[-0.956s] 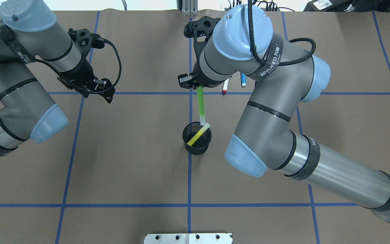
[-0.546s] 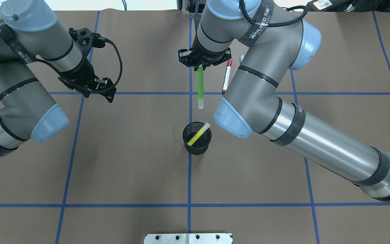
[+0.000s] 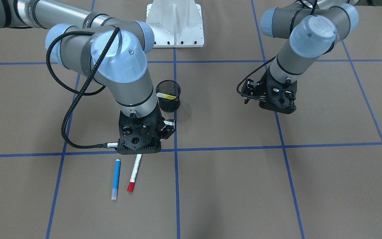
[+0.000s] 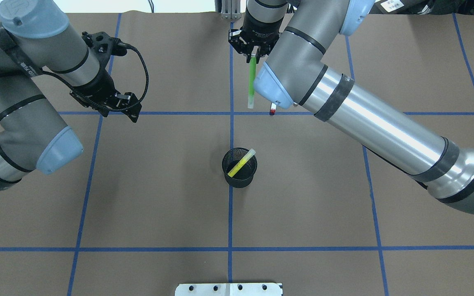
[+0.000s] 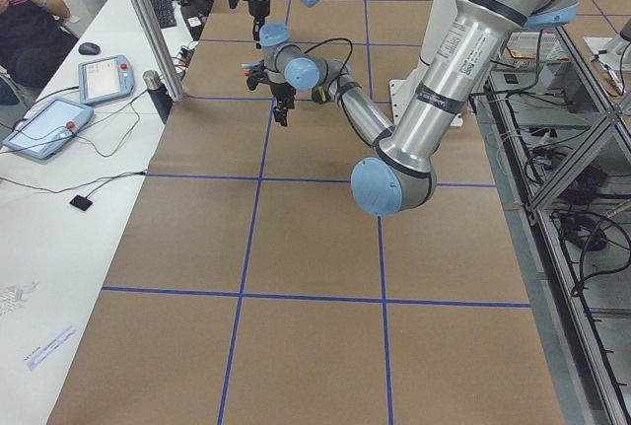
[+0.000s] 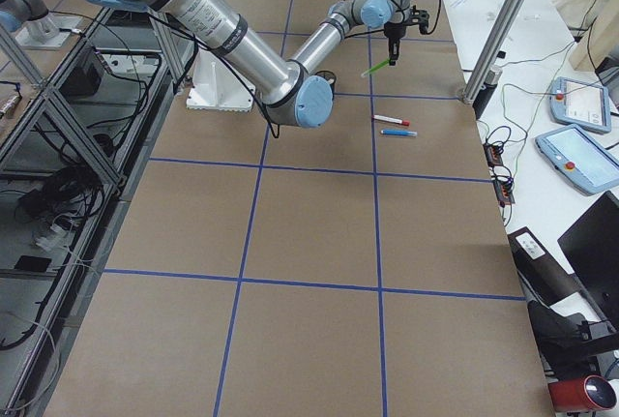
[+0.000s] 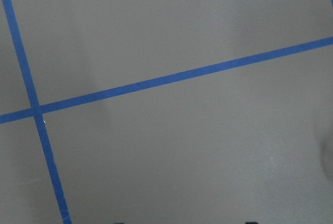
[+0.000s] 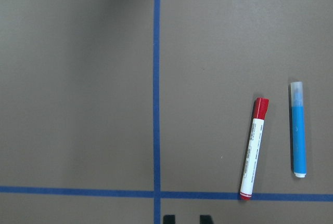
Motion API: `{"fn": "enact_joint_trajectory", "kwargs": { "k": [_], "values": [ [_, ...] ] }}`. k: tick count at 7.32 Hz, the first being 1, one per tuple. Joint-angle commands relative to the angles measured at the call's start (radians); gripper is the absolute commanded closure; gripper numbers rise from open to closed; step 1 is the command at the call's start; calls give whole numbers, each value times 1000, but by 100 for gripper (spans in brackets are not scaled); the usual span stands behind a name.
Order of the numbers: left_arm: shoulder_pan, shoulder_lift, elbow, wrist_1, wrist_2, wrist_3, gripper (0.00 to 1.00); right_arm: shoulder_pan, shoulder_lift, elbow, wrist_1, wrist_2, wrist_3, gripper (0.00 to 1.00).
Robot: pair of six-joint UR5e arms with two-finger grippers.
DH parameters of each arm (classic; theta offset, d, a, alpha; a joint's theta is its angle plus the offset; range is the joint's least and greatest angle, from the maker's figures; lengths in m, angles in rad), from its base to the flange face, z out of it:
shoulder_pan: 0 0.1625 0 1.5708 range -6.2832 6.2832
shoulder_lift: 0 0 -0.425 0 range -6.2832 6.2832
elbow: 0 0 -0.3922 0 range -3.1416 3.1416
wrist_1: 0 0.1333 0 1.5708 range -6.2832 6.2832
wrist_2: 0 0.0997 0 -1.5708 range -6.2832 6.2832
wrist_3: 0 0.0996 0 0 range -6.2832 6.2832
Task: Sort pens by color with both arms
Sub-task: 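Lower the green highlighter beside the white marker with the right gripper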
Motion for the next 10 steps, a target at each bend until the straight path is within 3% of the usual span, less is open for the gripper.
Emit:
{"fn": "enact_joint_trajectory", "kwargs": {
  "k": [1,3,5,10],
  "values": [
    [2,1,-3,0,3,-3,17,5,25,-157,102,4,-5,86],
    [6,2,-4,0,9,-3,17,0,83,-291,121,4,-14,87],
    [9,2,-4,0,9,-3,17,-6,85,-351,170,3,-15,87],
    [9,1,-4,0,9,-3,17,-40,77,-361,185,-20,-14,84]
  ]
}}
